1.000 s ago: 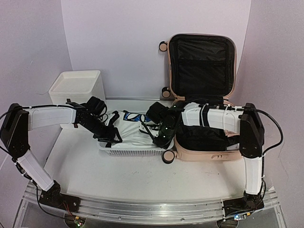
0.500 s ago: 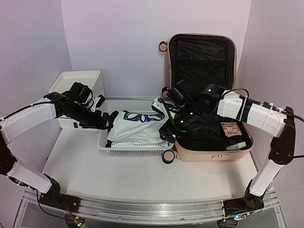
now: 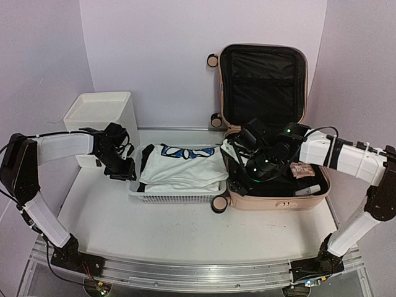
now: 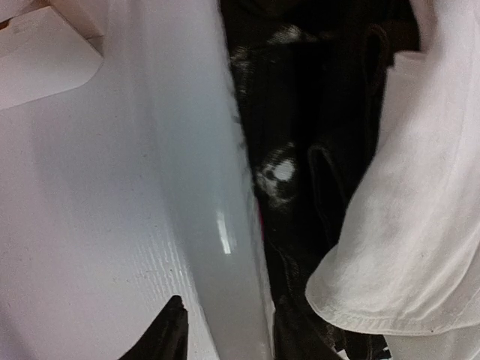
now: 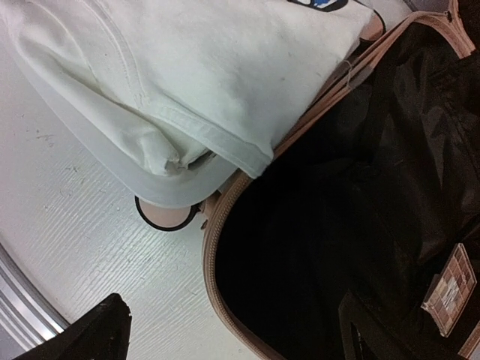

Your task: Open, take out, and arrange the luggage

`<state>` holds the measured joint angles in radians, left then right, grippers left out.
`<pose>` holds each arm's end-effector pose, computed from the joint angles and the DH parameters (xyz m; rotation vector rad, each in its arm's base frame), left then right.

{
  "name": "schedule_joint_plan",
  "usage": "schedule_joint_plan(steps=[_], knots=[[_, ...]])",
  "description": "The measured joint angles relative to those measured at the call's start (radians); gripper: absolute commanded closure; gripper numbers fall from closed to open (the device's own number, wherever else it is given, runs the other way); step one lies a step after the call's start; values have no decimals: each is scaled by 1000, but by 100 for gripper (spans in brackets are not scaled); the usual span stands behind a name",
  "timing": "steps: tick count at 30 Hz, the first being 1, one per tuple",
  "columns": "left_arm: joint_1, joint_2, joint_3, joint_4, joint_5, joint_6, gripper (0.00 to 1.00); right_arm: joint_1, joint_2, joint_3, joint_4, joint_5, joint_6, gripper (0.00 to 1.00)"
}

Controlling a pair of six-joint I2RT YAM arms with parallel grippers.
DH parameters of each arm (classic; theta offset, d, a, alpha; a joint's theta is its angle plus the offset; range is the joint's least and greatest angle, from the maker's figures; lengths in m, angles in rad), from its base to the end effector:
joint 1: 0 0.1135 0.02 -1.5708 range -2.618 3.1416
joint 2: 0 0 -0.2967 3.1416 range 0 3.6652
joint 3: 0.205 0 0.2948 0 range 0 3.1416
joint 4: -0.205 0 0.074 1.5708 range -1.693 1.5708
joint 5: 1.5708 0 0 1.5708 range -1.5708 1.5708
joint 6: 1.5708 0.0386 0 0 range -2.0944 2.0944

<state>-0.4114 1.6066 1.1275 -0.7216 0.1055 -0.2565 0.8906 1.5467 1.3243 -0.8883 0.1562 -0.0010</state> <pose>0.3238 -0.1457 0.2254 0.2451 2.7991 -0.3126 0.2295 0.2741 0.3045 -1.1027 2.4206 0.0801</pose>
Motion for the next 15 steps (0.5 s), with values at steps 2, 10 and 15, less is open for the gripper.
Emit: schedule_joint_plan(steps=[2, 10, 15], knots=[[1, -7, -21, 24, 6, -5, 74, 0, -27, -14, 9, 5, 6, 2], [55, -153, -158, 30, -26, -62, 100, 0, -64, -41, 59, 9, 14, 2], [64, -301, -190, -121, -56, -77, 100, 0, -63, -43, 72, 6, 13, 2]])
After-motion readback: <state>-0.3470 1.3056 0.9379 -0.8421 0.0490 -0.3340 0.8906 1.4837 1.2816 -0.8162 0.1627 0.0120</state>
